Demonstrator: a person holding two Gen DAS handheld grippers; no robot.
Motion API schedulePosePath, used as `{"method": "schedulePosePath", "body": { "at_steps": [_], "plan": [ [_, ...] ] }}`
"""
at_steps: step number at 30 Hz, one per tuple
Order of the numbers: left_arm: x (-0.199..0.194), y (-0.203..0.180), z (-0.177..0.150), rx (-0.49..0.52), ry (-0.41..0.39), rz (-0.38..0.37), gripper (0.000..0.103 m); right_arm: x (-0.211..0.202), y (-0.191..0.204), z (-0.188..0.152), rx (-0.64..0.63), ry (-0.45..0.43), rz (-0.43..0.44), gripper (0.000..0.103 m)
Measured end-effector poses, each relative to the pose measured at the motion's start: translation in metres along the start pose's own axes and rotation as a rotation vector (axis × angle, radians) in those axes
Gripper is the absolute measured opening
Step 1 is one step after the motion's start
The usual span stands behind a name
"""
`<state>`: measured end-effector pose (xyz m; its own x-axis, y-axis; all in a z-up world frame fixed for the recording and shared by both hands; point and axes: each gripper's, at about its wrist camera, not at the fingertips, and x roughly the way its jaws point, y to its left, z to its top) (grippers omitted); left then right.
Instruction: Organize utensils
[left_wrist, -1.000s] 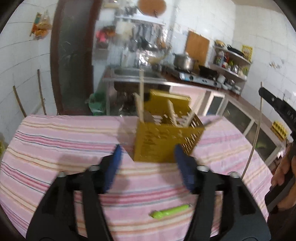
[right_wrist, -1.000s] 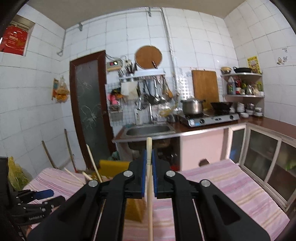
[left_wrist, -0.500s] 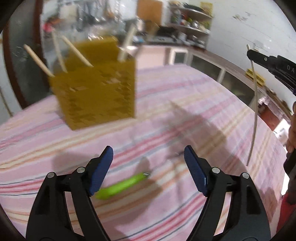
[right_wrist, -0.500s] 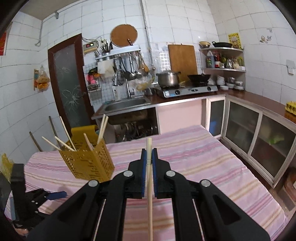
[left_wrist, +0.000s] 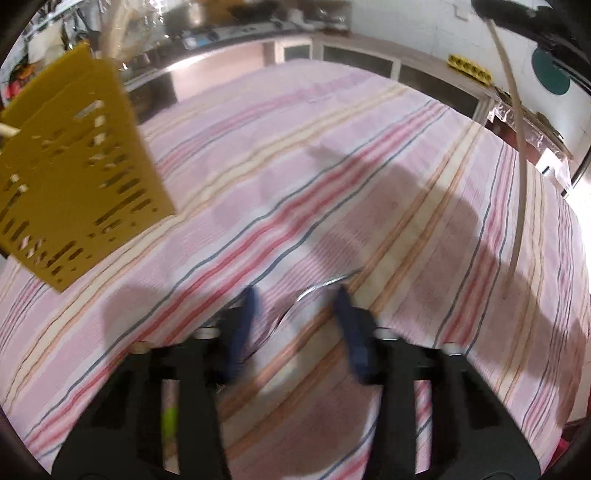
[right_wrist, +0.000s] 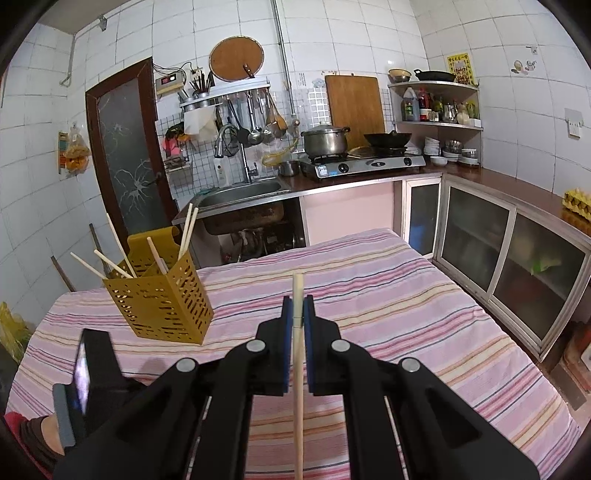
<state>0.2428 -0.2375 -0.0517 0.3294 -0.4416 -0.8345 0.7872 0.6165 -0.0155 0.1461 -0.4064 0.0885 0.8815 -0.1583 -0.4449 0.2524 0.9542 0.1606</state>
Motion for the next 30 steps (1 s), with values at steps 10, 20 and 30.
{"method": "schedulePosePath", "body": {
  "at_steps": [10,20,30],
  "plan": [
    [0.009,-0.015,0.025,0.067,0.02,-0.045,0.003,0.011,0.012,0.0,-0.015,0.013,-0.002,0.006],
    [-0.063,0.037,0.01,-0.183,-0.201,0.002,0.001,0.004,0.029,0.006,-0.019,-0.026,0.026,0.006],
    [-0.159,0.067,-0.029,-0.343,-0.464,0.183,0.0,-0.002,0.074,0.002,-0.056,-0.098,0.081,0.006]
  ]
}}
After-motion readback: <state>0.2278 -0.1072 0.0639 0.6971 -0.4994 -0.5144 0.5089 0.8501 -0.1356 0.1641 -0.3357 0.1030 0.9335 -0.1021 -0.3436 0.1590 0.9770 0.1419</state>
